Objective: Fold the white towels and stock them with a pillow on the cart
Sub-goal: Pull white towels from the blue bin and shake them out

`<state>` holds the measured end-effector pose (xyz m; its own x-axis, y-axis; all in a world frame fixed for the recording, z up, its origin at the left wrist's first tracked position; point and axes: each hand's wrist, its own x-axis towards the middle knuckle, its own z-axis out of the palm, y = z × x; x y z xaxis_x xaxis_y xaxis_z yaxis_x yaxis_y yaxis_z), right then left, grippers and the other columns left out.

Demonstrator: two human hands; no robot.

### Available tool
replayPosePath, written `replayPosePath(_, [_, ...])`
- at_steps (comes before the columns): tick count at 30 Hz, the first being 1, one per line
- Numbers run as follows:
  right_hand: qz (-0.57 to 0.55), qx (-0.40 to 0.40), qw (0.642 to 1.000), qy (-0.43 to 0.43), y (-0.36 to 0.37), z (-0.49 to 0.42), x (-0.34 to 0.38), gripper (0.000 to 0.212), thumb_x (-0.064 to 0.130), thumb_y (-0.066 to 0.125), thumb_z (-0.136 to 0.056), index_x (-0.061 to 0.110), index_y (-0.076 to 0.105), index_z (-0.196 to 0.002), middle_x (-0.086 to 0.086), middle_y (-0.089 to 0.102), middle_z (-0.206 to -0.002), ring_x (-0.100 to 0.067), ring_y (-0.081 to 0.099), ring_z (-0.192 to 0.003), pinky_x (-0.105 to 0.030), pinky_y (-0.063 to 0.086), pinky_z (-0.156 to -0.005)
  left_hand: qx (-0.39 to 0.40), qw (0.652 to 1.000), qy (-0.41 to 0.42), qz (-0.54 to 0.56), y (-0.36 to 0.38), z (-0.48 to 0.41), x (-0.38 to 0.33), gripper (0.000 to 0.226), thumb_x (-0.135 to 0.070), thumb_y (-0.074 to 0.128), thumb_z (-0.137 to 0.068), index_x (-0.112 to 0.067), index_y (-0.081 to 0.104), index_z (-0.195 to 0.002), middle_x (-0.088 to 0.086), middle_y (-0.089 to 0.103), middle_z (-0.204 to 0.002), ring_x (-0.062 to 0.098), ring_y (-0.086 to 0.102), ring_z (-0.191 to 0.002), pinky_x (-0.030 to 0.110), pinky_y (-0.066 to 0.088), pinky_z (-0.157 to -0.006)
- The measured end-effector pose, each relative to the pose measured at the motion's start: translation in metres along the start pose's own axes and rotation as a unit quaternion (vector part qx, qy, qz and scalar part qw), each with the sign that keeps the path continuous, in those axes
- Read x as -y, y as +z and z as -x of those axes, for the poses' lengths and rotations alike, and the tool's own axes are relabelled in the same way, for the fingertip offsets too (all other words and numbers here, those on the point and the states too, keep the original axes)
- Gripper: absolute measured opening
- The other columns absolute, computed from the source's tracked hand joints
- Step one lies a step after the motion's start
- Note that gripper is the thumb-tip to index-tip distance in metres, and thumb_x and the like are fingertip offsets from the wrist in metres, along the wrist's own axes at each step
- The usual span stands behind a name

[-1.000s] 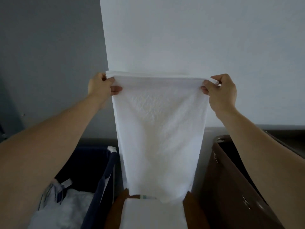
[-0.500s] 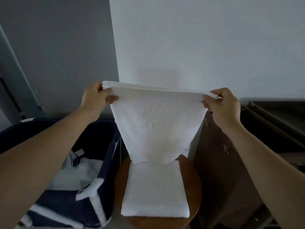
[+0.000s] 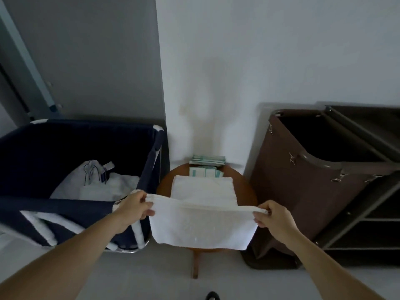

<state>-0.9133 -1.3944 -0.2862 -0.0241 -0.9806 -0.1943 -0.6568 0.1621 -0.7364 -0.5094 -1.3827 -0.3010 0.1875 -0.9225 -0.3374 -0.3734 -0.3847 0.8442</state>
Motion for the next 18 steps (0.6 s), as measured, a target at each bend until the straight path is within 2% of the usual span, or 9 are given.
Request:
replayPosePath(2, [0.018, 0.007, 1.000, 0.002, 0.001, -0.013, -0.005, 0.008, 0.024, 0.068, -0.093, 0.018, 0.063, -0.093, 0.000, 0.070, -0.086, -0.016, 0.068, -0.079, -0.031, 0.059, -0.074, 0.002, 1.000, -0.001, -0.028, 0.000, -0.010, -0.003, 0.011, -0.010, 0.057, -0.098, -0.009, 0.058, -0.109, 0.018, 0.067, -0.106, 0.021, 0.074, -0.083, 0.031, 0.048, -0.067])
replayPosePath(4, [0.029, 0.000, 1.000, -0.003, 0.000, -0.034, -0.004, 0.010, 0.029, 0.067, -0.093, 0.020, 0.062, -0.094, 0.003, 0.068, -0.087, -0.014, 0.065, -0.079, -0.027, 0.055, -0.068, 0.005, 0.999, 0.001, -0.053, 0.001, -0.027, -0.012, 0.008, -0.012, 0.058, -0.097, -0.012, 0.059, -0.106, 0.012, 0.068, -0.103, 0.021, 0.072, -0.086, 0.027, 0.047, -0.068])
replayPosePath(7, [0.053, -0.024, 0.998, -0.013, 0.002, -0.079, 0.005, 0.014, 0.035, 0.065, -0.094, 0.023, 0.058, -0.096, 0.007, 0.062, -0.087, -0.009, 0.059, -0.077, -0.018, 0.040, -0.057, -0.010, 0.998, 0.005, -0.068, 0.002, -0.068, -0.028, 0.006, -0.013, 0.060, -0.096, -0.019, 0.059, -0.096, 0.005, 0.067, -0.100, 0.020, 0.065, -0.092, 0.027, 0.047, -0.075])
replayPosePath(9, [0.060, -0.029, 0.998, -0.012, 0.007, -0.122, 0.008, 0.015, 0.038, 0.064, -0.094, 0.026, 0.056, -0.098, 0.011, 0.060, -0.087, -0.006, 0.057, -0.077, -0.017, 0.037, -0.056, -0.023, 0.997, -0.001, -0.073, 0.006, -0.105, -0.038, 0.012, -0.015, 0.059, -0.097, -0.025, 0.055, -0.091, 0.003, 0.064, -0.098, 0.017, 0.060, -0.090, 0.030, 0.045, -0.080])
replayPosePath(12, [0.047, -0.017, 0.999, 0.010, 0.020, -0.202, 0.003, 0.016, 0.038, 0.064, -0.094, 0.025, 0.054, -0.099, 0.011, 0.059, -0.087, -0.006, 0.057, -0.079, -0.018, 0.038, -0.059, -0.045, 0.994, -0.031, -0.094, 0.020, -0.177, -0.043, 0.008, -0.018, 0.057, -0.098, -0.021, 0.054, -0.090, 0.002, 0.060, -0.096, 0.016, 0.056, -0.087, 0.030, 0.042, -0.078])
replayPosePath(14, [0.024, 0.002, 0.999, 0.034, 0.035, -0.253, -0.010, 0.014, 0.031, 0.065, -0.095, 0.020, 0.057, -0.100, 0.007, 0.060, -0.088, -0.009, 0.058, -0.082, -0.019, 0.041, -0.061, -0.041, 0.991, -0.061, -0.114, 0.035, -0.226, -0.038, 0.010, -0.017, 0.055, -0.098, -0.017, 0.054, -0.089, 0.003, 0.058, -0.091, 0.016, 0.054, -0.081, 0.027, 0.041, -0.070])
replayPosePath(18, [-0.013, 0.044, 0.992, 0.119, 0.074, -0.336, -0.051, 0.022, 0.022, 0.066, -0.094, 0.009, 0.064, -0.112, -0.004, 0.066, -0.099, -0.021, 0.063, -0.091, -0.034, 0.053, -0.076, -0.010, 0.979, -0.133, -0.152, 0.073, -0.312, -0.015, 0.014, -0.014, 0.052, -0.100, -0.004, 0.059, -0.105, 0.012, 0.060, -0.095, 0.021, 0.055, -0.080, 0.028, 0.043, -0.067])
